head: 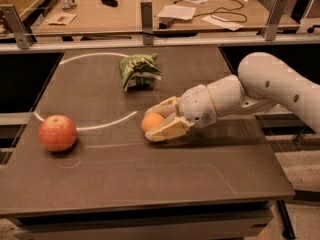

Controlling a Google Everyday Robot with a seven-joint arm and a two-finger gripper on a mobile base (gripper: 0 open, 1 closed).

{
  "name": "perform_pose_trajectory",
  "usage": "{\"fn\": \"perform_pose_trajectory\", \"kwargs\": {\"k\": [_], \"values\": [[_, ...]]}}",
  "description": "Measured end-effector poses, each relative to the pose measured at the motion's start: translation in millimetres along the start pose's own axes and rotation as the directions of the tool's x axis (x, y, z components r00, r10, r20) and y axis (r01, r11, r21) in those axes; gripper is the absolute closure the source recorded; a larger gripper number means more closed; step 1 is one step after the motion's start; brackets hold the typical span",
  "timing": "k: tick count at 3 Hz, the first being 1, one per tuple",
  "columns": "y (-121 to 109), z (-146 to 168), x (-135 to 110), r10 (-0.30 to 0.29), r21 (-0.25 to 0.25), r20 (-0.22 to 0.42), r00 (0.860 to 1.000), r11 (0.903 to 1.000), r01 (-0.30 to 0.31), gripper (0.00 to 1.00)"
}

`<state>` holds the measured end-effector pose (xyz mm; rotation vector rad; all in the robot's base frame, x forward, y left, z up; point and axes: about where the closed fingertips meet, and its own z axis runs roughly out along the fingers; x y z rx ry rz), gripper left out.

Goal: Pick orange

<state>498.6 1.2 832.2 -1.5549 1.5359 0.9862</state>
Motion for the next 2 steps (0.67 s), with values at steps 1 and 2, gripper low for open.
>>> {"fn": "perform_pose_trajectory", "kwargs": {"k": [1,2], "values": [[2.0,-13.3,-13.6,-0.004,0.031,0.06,0.998,0.9995,0.002,1.0],[3.1,-32.8,-41.9,-0.044,0.076,0.138,0.989,0.9965,0.033,1.0]]}}
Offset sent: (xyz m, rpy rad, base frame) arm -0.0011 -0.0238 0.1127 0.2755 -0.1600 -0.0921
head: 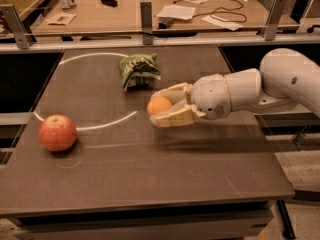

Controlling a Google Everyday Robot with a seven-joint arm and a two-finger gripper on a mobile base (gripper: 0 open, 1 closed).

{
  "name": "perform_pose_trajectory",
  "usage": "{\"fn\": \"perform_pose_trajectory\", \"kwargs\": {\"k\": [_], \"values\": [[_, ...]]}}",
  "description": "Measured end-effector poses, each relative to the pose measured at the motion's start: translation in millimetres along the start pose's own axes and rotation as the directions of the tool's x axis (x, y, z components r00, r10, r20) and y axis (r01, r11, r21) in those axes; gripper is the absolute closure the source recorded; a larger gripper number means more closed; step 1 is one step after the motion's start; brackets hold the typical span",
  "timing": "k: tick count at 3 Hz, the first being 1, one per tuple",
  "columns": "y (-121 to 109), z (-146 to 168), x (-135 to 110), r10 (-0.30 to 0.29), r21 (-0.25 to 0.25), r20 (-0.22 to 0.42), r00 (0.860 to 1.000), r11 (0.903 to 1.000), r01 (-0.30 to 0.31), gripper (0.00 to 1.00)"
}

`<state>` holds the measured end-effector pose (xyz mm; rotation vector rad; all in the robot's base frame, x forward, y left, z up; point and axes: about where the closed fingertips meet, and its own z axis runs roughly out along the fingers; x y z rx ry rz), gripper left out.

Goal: Pick orange

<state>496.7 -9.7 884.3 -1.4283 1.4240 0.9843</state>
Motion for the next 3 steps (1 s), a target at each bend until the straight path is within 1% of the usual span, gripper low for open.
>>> {"fn": "perform_pose_trajectory", "kwargs": {"k": [1,2,3], "values": [[-2.0,-12.7,-38.4,-0.063,0.025,0.078,0.995,0.9978,0.061,1.0],[-4.4,-19.4,-64.2,-0.111,0.024,0.121,0.986,0.9937,0.109,1.0],[-4.9,-20.1,-66.2,-0.115,0.026,0.122,0.986,0.9933,0.113,1.0]]}}
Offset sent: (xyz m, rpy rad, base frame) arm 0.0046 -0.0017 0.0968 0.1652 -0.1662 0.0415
